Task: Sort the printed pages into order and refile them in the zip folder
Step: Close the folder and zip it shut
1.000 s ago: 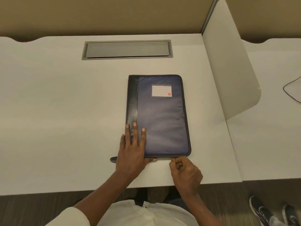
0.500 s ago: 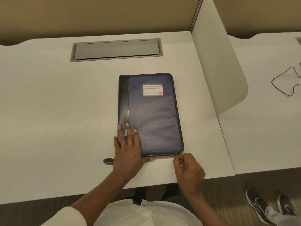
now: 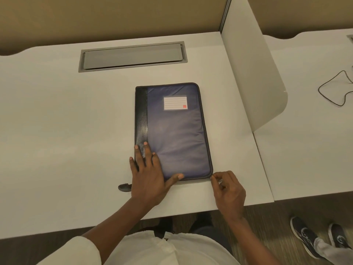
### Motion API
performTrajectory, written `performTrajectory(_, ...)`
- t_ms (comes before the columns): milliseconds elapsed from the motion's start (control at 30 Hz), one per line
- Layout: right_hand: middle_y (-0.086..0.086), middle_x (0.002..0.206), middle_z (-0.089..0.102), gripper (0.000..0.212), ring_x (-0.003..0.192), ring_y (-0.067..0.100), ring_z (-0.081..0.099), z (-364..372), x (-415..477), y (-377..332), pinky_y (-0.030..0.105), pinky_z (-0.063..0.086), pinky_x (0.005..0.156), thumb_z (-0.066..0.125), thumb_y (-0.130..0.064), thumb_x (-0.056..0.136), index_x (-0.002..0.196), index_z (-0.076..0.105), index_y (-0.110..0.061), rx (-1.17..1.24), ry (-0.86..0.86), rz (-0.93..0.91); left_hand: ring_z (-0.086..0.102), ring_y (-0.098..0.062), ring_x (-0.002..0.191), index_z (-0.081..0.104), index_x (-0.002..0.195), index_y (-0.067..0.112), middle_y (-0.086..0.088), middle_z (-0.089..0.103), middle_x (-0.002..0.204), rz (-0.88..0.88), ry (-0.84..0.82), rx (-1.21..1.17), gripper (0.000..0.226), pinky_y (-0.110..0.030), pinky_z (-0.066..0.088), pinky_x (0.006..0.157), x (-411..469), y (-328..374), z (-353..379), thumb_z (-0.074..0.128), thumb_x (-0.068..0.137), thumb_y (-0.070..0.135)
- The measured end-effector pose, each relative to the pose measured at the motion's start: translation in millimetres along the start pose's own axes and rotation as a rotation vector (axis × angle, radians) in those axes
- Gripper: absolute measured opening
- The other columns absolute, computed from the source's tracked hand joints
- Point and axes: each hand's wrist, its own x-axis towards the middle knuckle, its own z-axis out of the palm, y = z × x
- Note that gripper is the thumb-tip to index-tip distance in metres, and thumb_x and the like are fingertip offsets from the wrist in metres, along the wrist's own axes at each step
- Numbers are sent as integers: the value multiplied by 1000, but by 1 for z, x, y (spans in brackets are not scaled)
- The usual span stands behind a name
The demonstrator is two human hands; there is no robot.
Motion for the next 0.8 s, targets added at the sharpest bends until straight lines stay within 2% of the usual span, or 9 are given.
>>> performTrajectory(100,-4,92,67,13,70,2,60,-2,8,5,5,44,64,76,-20,92,100,76,-11,50,-24,-24,-5,-38,162,31,160,13,-11,3,176,-138,34,-116,123,-65,10,128,9,17,-7,12,78,103)
performTrajectory(167,-4,93,66,11,73,4,62,-2,17,8,10,49,64,78,-16,91,101,76,-10,75,-37,-41,-4,-41,161,29,161,15,-13,3,176,-168,42,-105,122,-68,9,126,12,23,-3,17,77,104)
performTrajectory(233,-4,94,66,10,74,6,63,-2,25,11,15,52,63,79,-14,90,99,76,-11,93,-53,-57,-11,-44,160,15,167,19,-17,-6,175,-142,55,-25,122,-72,6,124,9,25,5,19,79,103)
performTrajectory(333,-4,96,67,9,74,8,64,-3,33,12,15,52,63,79,-14,91,99,76,-12,100,-72,-85,-17,-43,159,-1,169,25,-16,-17,174,-115,98,30,119,-74,5,122,6,23,13,19,81,101)
performTrajectory(500,-4,97,67,9,78,8,65,-7,30,18,14,53,66,78,-14,92,100,75,-12,139,-126,-117,-16,-43,159,-2,169,24,-15,-17,174,-108,126,52,119,-74,7,122,7,23,17,21,81,101)
performTrajectory(667,-3,97,67,9,81,3,63,-6,48,21,6,49,71,80,-11,90,97,75,-13,133,-161,-118,-15,-43,160,-1,169,24,-15,-15,175,-107,144,48,118,-73,8,123,7,24,18,23,81,100)
performTrajectory(800,-2,98,68,9,79,9,64,0,66,18,13,53,69,79,-15,91,98,75,-13,128,-160,-137,-17,-42,159,-4,169,25,-14,-18,174,-105,138,63,116,-73,8,123,6,24,18,22,83,99)
